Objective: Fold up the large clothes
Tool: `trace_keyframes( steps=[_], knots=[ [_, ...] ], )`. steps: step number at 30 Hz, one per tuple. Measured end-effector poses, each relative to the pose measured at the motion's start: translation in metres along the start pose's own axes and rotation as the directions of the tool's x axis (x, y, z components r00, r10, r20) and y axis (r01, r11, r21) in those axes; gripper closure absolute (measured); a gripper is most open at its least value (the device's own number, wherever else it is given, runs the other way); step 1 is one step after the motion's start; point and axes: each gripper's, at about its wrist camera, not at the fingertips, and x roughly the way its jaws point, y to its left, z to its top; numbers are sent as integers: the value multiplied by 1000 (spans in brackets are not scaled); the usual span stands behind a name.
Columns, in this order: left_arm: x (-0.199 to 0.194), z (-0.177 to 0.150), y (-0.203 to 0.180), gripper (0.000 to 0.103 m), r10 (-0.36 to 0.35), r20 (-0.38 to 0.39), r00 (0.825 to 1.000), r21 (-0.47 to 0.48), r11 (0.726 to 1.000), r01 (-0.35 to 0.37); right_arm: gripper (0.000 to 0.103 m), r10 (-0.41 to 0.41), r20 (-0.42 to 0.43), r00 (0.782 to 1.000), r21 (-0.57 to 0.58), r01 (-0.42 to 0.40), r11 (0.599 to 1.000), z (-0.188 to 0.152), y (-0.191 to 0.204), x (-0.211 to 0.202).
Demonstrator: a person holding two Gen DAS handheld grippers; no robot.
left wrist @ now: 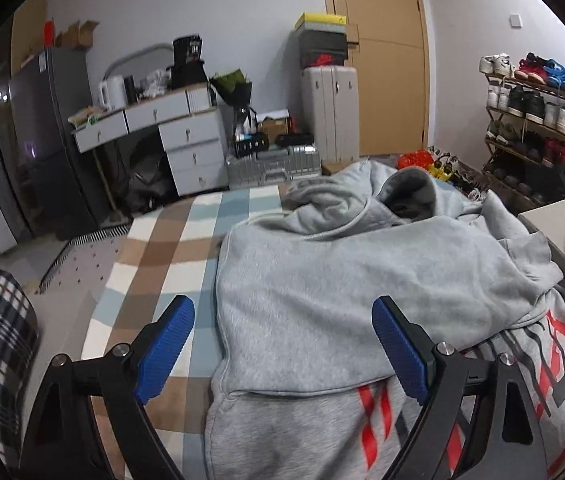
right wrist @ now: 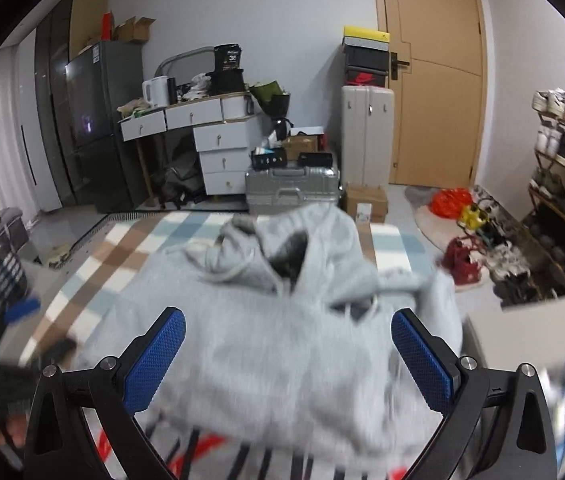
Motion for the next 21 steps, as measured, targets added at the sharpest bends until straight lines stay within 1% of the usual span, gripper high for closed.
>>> trace_keyframes(
  steps=[2, 4, 6, 7, 8, 9, 10, 11, 12, 13, 14, 15, 16, 17, 18, 19, 20, 21],
  knots=[
    [2, -3, 1, 15, 4, -18, 1000, 19, 1000, -4, 0, -5, -28, 1000, -10, 5, 1000, 22, -1, 24],
    [3, -7, 1, 15, 9, -37, 999, 41, 999, -7, 0, -35, -53, 998, -54, 32, 998, 38, 3, 49],
    [4, -10, 0, 15, 5, -61, 998, 61, 998, -2, 0, -78, -129, 989, -153, 58, 987, 55, 11, 94],
    [4, -12, 0, 15, 10, -71, 997, 84, 996, -4, 0, -104, -154, 982, -193, 74, 978, 57, 14, 110],
    [3, -13, -1, 15, 15, -66, 998, 104, 995, -8, 0, -159, -192, 968, -250, 108, 962, 60, 19, 133],
    [2, -14, 0, 15, 33, -53, 998, 125, 992, -26, 0, -224, -233, 946, -317, 144, 938, 60, 24, 158],
    [2, -14, 0, 15, 46, -48, 998, 136, 990, -39, 1, -273, -275, 922, -374, 158, 914, 58, 30, 179],
    [3, -14, 2, 15, 46, -51, 998, 138, 990, -39, 3, -313, -302, 901, -425, 167, 890, 57, 34, 198],
    [5, -13, 4, 15, 40, -61, 997, 136, 990, -31, 4, -353, -318, 880, -482, 171, 860, 54, 39, 214],
    [8, -13, 7, 15, 32, -80, 996, 131, 991, -21, 4, -378, -327, 866, -520, 169, 837, 50, 42, 224],
    [11, -13, 10, 15, 30, -95, 995, 123, 992, -18, 7, -426, -319, 847, -590, 174, 789, 45, 50, 242],
    [15, -13, 13, 15, 25, -117, 993, 110, 994, -12, 7, -458, -309, 834, -634, 179, 752, 41, 53, 255],
    [16, -14, 14, 15, 24, -136, 990, 105, 994, -10, 7, -493, -310, 813, -673, 179, 718, 35, 56, 268],
    [18, -15, 15, 15, 13, -155, 988, 95, 995, 2, 11, -526, -310, 792, -698, 186, 692, 30, 55, 279],
    [19, -14, 16, 15, 9, -166, 986, 90, 996, 6, 27, -566, -313, 762, -716, 202, 668, 24, 53, 293],
    [19, -14, 16, 15, 6, -172, 985, 85, 996, 9, 39, -579, -328, 746, -715, 205, 668, 22, 50, 300],
    [19, -13, 15, 15, -2, -172, 985, 78, 997, 16, 60, -580, -368, 727, -700, 195, 687, 19, 46, 308],
    [17, -11, 13, 15, -9, -165, 986, 76, 997, 21, 78, -567, -405, 717, -676, 183, 714, 19, 42, 313]
  ],
)
